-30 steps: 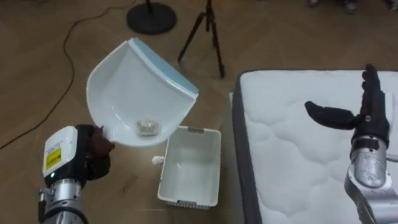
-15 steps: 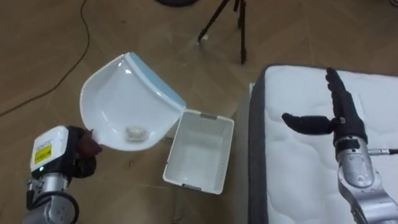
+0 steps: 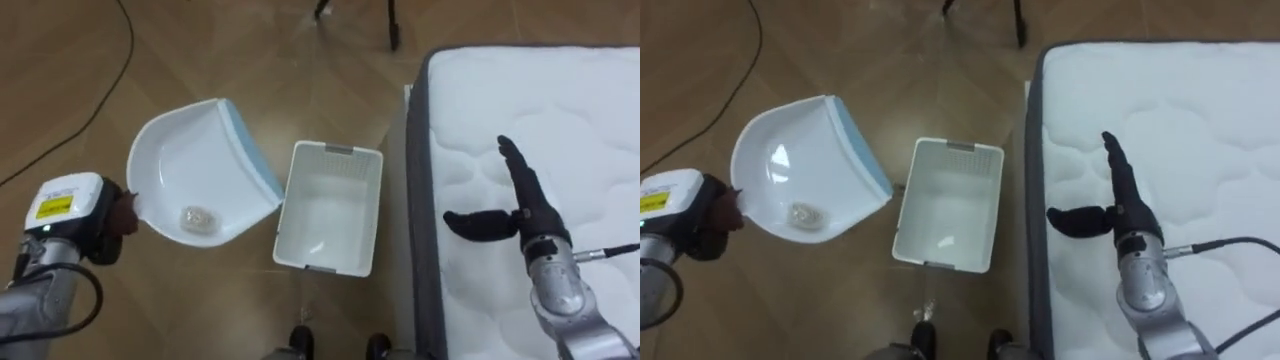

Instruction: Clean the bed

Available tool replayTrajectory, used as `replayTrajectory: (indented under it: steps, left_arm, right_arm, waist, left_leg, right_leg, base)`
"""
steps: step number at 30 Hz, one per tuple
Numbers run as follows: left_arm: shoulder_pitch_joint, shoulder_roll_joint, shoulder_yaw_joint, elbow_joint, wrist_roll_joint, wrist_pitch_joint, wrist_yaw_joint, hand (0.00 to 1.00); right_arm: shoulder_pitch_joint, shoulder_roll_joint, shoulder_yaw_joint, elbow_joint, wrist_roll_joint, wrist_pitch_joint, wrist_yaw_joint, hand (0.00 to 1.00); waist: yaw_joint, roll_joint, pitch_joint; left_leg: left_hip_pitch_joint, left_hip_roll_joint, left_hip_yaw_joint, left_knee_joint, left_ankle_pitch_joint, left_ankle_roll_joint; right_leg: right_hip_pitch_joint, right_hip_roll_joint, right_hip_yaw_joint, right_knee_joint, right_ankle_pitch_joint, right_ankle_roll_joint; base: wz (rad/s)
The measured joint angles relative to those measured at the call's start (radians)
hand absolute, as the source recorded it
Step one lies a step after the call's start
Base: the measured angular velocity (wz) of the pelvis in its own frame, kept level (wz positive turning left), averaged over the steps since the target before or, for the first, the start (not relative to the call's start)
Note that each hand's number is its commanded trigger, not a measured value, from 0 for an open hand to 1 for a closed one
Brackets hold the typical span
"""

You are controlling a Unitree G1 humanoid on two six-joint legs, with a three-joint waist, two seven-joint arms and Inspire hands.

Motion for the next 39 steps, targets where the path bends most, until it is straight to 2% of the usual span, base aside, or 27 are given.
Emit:
replayTrajectory:
  steps: [2,4,9,10,11,15,18,19,23,27,30,32,35,38,39]
  left_arm:
    - [-0.002,0.008,0.000,-0.006,0.034,0.005,-0.008,1.00]
    - [-0.010,0.021,-0.016,-0.006,0.054,0.013,-0.022,1.00]
    - [-0.025,0.022,-0.039,-0.010,0.093,0.047,-0.074,1.00]
    - [-0.025,0.022,-0.041,-0.012,0.096,0.049,-0.083,1.00]
    - [-0.028,0.024,-0.041,-0.014,0.099,0.053,-0.100,1.00]
    - [-0.054,0.026,-0.045,-0.015,0.162,0.076,-0.145,1.00]
    - [-0.071,0.043,-0.077,-0.016,0.166,0.090,-0.161,1.00]
    - [-0.071,0.046,-0.079,-0.016,0.170,0.095,-0.168,1.00]
    - [-0.084,0.048,-0.103,-0.015,0.162,0.112,-0.190,1.00]
    - [-0.111,0.050,-0.131,0.010,0.067,0.113,-0.190,1.00]
    - [-0.117,0.054,-0.131,0.034,0.045,0.113,-0.191,1.00]
    - [-0.129,0.056,-0.130,0.056,0.022,0.113,-0.190,1.00]
    - [-0.168,0.057,-0.130,0.097,0.019,0.113,-0.190,1.00]
    - [-0.213,0.058,-0.130,0.128,0.007,0.113,-0.186,1.00]
    - [-0.227,0.059,-0.130,0.133,0.005,0.114,-0.181,1.00]
  right_arm:
    - [0.000,-0.001,0.001,0.012,-0.027,0.002,0.000,0.00]
    - [0.000,-0.007,0.018,0.016,-0.030,0.008,0.000,0.00]
    - [0.005,-0.007,0.019,0.018,-0.054,0.019,0.004,0.00]
    - [0.006,-0.007,0.019,0.018,-0.055,0.021,0.004,0.00]
    - [0.007,-0.006,0.021,0.017,-0.054,0.021,0.004,0.00]
    - [-0.001,-0.002,0.021,0.006,-0.053,0.022,0.002,0.00]
    - [0.000,0.001,0.022,-0.016,-0.053,0.024,0.001,0.00]
    - [0.001,0.000,0.025,-0.031,-0.053,0.029,0.001,0.00]
    - [0.001,-0.007,0.034,-0.040,-0.051,0.028,-0.011,0.00]
    - [-0.008,-0.004,0.049,-0.040,-0.062,0.024,-0.045,0.00]
    - [-0.005,-0.006,0.055,-0.040,-0.062,0.007,-0.046,0.00]
    - [0.000,-0.006,0.055,-0.037,-0.062,-0.005,-0.045,0.00]
    - [0.003,-0.007,0.054,-0.028,-0.064,-0.019,-0.042,0.00]
    - [0.002,-0.019,0.053,-0.028,-0.064,-0.035,-0.041,0.00]
    - [0.003,-0.021,0.053,-0.030,-0.067,-0.039,-0.040,0.00]
  waist:
    - [-0.006,0.012,-0.0013]
    - [-0.011,0.034,0.0003]
    - [-0.024,0.064,-0.0002]
    - [-0.027,0.068,-0.0004]
    - [-0.030,0.070,0.0001]
    - [-0.044,0.075,0.0014]
    - [-0.054,0.076,0.0006]
    - [-0.060,0.082,0.0031]
    - [-0.061,0.107,0.0026]
    - [-0.065,0.142,0.0024]
    - [-0.069,0.159,0.0034]
    - [-0.072,0.161,0.0037]
    - [-0.082,0.169,0.0069]
    - [-0.091,0.187,0.0162]
    - [-0.092,0.190,0.0167]
  left_leg:
    - [-0.015,-0.001,0.022,0.003,0.003,0.005]
    - [-0.035,-0.001,0.030,0.008,0.004,0.007]
    - [-0.038,-0.016,0.046,-0.015,0.011,0.015]
    - [-0.039,-0.015,0.050,-0.015,0.011,0.015]
    - [-0.042,-0.009,0.076,-0.018,0.014,0.019]
    - [-0.061,-0.010,0.102,-0.002,0.014,0.023]
    - [-0.074,-0.008,0.130,0.007,0.014,0.027]
    - [-0.077,-0.007,0.138,0.013,0.012,0.029]
    - [-0.076,0.005,0.177,0.016,0.008,0.035]
    - [-0.062,0.007,0.196,0.014,0.007,0.036]
    - [-0.044,0.008,0.215,0.008,0.007,0.036]
    - [-0.036,0.007,0.231,0.007,0.007,0.036]
    - [-0.024,0.008,0.238,0.007,0.007,0.036]
    - [-0.022,0.007,0.240,0.005,0.007,0.036]
    - [-0.020,0.006,0.244,0.000,0.007,0.036]
  right_leg:
    - [-0.027,-0.008,0.007,0.021,-0.007,0.003]
    - [-0.047,-0.015,0.004,0.032,-0.009,0.002]
    - [-0.071,-0.038,0.005,0.062,-0.027,0.006]
    - [-0.072,-0.039,0.006,0.063,-0.028,0.007]
    - [-0.077,-0.042,0.007,0.068,-0.031,0.007]
    - [-0.105,-0.057,0.007,0.101,-0.045,0.007]
    - [-0.130,-0.067,0.012,0.132,-0.055,0.006]
    - [-0.134,-0.069,0.014,0.140,-0.060,0.006]
    - [-0.148,-0.069,0.034,0.159,-0.061,0.005]
    - [-0.148,-0.072,0.054,0.169,-0.065,0.003]
    - [-0.144,-0.074,0.065,0.176,-0.071,0.003]
    - [-0.147,-0.074,0.078,0.188,-0.077,0.004]
    - [-0.141,-0.072,0.087,0.189,-0.078,0.003]
    - [-0.141,-0.072,0.090,0.189,-0.078,0.004]
    - [-0.143,-0.071,0.100,0.191,-0.079,0.005]
  base:
    - [0.03]
    - [0.00]
    - [0.03]
    - [0.05]
    - [0.06]
    - [0.05]
    - [0.00]
    - [0.00]
    - [-0.13]
    - [-0.10]
    - [-0.18]
    - [-0.08]
    - [-0.04]
    - [-0.02]
    - [-0.08]
